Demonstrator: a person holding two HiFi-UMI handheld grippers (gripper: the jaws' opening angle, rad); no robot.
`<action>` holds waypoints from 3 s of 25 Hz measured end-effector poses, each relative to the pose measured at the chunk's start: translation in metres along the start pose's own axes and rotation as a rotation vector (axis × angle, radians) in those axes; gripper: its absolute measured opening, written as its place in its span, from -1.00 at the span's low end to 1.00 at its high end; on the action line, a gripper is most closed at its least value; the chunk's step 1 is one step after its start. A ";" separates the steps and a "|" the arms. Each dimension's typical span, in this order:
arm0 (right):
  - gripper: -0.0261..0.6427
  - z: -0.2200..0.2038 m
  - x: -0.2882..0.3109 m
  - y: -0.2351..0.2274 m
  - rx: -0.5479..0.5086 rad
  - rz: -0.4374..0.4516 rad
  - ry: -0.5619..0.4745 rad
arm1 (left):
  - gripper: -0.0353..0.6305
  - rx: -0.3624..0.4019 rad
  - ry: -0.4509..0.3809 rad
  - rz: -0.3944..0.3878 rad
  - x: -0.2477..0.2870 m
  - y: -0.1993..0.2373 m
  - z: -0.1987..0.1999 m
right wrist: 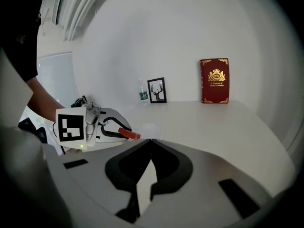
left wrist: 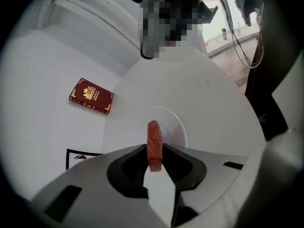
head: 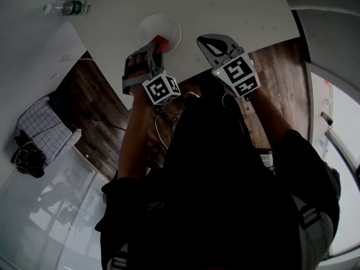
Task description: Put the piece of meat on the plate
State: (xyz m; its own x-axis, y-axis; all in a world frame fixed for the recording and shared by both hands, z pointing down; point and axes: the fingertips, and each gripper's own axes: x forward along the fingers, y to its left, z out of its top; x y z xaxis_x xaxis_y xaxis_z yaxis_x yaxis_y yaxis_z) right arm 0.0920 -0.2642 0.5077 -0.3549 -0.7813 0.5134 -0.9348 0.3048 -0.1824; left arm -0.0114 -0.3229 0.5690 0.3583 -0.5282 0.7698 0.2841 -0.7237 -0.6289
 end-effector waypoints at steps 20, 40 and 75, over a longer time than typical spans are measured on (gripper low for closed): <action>-0.86 -0.009 -0.003 -0.010 0.045 -0.006 0.000 | -0.52 -0.004 0.076 -0.095 0.016 -0.005 0.001; -0.86 -0.003 0.002 -0.029 0.060 -0.006 0.001 | -0.43 -0.153 0.080 -0.169 0.036 0.018 0.006; -0.86 -0.002 -0.006 0.011 0.006 0.035 0.026 | -0.42 -0.367 0.040 -0.171 0.003 0.011 -0.002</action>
State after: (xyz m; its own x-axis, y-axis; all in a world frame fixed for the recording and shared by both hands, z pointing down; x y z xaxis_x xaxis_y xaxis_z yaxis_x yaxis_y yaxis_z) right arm 0.0835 -0.2547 0.5044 -0.3868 -0.7559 0.5281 -0.9220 0.3284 -0.2051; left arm -0.0091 -0.3335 0.5640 0.2967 -0.3978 0.8682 -0.0026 -0.9094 -0.4158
